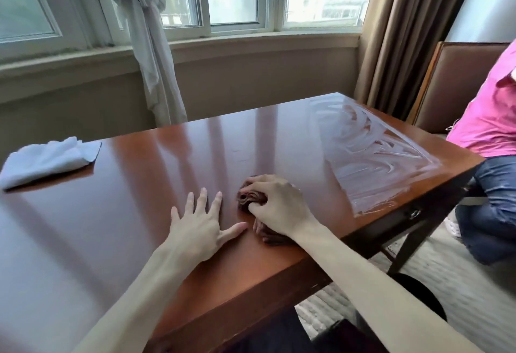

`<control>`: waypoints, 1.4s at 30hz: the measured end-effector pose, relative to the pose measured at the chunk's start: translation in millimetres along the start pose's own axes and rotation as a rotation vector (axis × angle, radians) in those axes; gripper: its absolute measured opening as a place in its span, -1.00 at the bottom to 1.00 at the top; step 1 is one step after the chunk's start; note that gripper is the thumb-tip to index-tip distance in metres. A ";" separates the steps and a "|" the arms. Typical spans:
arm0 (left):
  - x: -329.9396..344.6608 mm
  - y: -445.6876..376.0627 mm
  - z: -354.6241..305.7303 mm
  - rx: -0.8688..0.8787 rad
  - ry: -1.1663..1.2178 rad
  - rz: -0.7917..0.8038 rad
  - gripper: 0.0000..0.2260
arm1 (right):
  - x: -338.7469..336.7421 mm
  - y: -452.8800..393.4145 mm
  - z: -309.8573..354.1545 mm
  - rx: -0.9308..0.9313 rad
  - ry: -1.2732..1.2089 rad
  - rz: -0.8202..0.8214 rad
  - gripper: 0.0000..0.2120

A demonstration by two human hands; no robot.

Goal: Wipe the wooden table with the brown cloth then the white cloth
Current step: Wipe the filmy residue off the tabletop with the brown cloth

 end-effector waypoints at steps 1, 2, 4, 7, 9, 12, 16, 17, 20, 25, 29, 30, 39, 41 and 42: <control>1.6 -0.3 0.5 -0.002 0.010 -0.002 -0.05 | -9.6 8.7 -9.1 0.021 -0.007 -0.010 -0.68; 1.7 -1.3 0.8 -0.006 0.024 0.005 -0.07 | -20.8 6.8 -25.6 0.086 0.006 -0.033 -0.67; -0.4 -1.8 0.3 -0.005 0.022 0.020 -0.08 | -42.3 -9.3 -59.1 0.299 0.068 -0.083 -0.65; -4.1 -3.6 -0.8 -0.005 0.033 0.025 -0.07 | -39.8 -7.0 -55.2 0.339 0.140 -0.116 -0.69; -6.6 -4.5 -7.6 0.045 0.062 -0.017 -0.07 | -32.1 24.7 -30.6 0.157 0.118 -0.072 -0.68; -12.9 -5.8 -30.1 0.187 0.149 -0.070 -0.13 | -44.7 50.5 -41.7 0.106 0.011 -0.034 -0.63; -9.3 -3.8 -51.9 0.241 0.081 0.006 -0.19 | -66.2 23.5 -83.5 0.365 0.177 -0.136 -0.70; -8.9 -5.2 -51.8 0.236 0.072 0.009 -0.19 | -62.9 26.3 -76.4 0.350 0.197 -0.127 -0.70; -12.0 -8.9 -52.0 0.236 0.052 0.011 -0.16 | -57.4 55.6 -53.2 0.212 0.146 -0.108 -0.65; -24.0 -12.2 -58.0 0.242 0.004 0.045 -0.14 | -65.1 25.8 -83.8 0.271 0.151 -0.075 -0.66; -19.3 -9.5 -55.1 0.236 -0.004 0.074 -0.13 | -54.2 31.2 -73.1 0.245 0.195 -0.118 -0.70; -17.2 -8.6 -54.7 0.235 -0.005 0.071 -0.13 | -52.7 46.9 -65.9 0.202 0.175 -0.121 -0.70; -12.0 -2.7 -54.4 0.217 -0.014 0.090 0.02 | -60.3 10.9 -89.7 0.312 0.169 -0.100 -0.79; -10.9 -2.6 -53.4 0.218 -0.018 0.080 0.00 | -53.6 8.3 -85.5 0.302 0.197 -0.116 -0.75; -9.5 -2.5 -53.0 0.220 -0.021 0.074 -0.01 | -49.5 15.0 -78.4 0.280 0.223 -0.113 -0.70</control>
Point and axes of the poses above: each hand's wrist, its own y-axis away from the middle knuckle, its own x-axis out of the palm, z = x × y, the point moved 2 cm from there along -y, towards the middle knuckle, and after that the axes turned 8 degrees about -x, right-handed, at the moved point
